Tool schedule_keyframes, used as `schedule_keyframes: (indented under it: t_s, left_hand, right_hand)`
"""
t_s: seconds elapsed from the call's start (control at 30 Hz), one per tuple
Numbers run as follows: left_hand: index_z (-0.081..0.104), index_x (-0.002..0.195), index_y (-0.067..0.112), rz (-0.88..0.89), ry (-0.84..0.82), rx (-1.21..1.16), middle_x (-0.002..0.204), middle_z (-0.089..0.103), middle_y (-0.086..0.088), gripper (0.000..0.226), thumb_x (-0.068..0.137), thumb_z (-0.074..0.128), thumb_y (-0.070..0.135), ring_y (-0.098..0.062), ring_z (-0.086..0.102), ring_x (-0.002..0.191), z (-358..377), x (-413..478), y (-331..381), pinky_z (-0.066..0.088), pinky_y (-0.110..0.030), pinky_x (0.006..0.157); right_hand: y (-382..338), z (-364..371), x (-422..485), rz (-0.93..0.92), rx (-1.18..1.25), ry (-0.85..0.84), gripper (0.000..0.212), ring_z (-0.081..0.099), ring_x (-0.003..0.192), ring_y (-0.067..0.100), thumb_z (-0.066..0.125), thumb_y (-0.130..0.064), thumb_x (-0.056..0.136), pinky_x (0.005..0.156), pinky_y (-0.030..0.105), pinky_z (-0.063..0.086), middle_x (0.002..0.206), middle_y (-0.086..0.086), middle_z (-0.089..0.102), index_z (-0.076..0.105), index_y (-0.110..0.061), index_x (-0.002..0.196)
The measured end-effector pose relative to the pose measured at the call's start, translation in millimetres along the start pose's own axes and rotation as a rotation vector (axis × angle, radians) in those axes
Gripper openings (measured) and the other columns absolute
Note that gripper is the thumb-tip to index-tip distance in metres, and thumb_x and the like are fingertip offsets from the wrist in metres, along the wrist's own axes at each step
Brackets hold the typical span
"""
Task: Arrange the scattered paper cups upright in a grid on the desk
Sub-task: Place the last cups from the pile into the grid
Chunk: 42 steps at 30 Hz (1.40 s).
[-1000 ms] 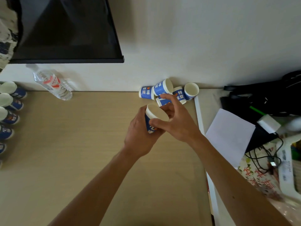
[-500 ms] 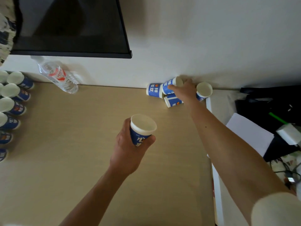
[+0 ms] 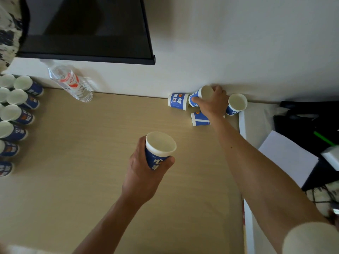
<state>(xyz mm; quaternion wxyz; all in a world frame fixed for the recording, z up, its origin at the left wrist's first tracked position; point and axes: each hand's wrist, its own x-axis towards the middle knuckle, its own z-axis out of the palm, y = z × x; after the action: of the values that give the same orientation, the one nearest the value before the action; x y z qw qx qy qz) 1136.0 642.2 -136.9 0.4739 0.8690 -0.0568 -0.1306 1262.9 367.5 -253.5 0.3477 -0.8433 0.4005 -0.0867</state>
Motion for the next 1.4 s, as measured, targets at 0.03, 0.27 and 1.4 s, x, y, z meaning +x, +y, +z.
schedule_keyframes:
  t_s: [0.03, 0.27, 1.4]
  left_hand:
    - [0.053, 0.122, 0.028, -0.006, 0.006, -0.004, 0.102, 0.064, 0.024, 0.057, 0.074, 0.085, 0.028, 0.006, 0.060, 0.096, -1.8, -0.2, -0.5, 0.045, -0.006, 0.073]
    - [0.053, 0.118, 0.028, -0.055, 0.034, -0.002, 0.099, 0.064, 0.023, 0.054, 0.075, 0.085, 0.022, 0.009, 0.060, 0.094, -19.8, -10.4, -12.3, 0.044, -0.004, 0.070]
    - [0.050, 0.110, 0.046, 0.014, 0.492, -0.231, 0.104, 0.052, 0.022, 0.053, 0.062, 0.073, 0.056, -0.010, 0.051, 0.105, -320.1, -213.1, -204.2, 0.043, -0.023, 0.083]
  right_hand:
    - [-0.8, -2.4, -1.8, 0.013, 0.064, -0.003, 0.082, 0.054, 0.117, 0.030, 0.084, -0.050, 0.064, 0.100, 0.044, 0.045, 0.127, 0.010, 0.055, 0.052, -0.008, 0.126]
    - [6.3, -34.1, -44.2, 0.073, 0.555, 0.052, 0.071, 0.066, 0.104, 0.013, 0.083, -0.049, 0.059, 0.092, 0.043, 0.056, 0.116, -0.004, 0.065, 0.059, -0.024, 0.121]
    - [-152.3, 85.7, -539.1, -0.171, 0.789, -0.380, 0.058, 0.067, 0.086, -0.001, 0.078, 0.014, 0.073, 0.073, 0.014, 0.054, 0.116, 0.006, 0.066, 0.055, -0.007, 0.122]
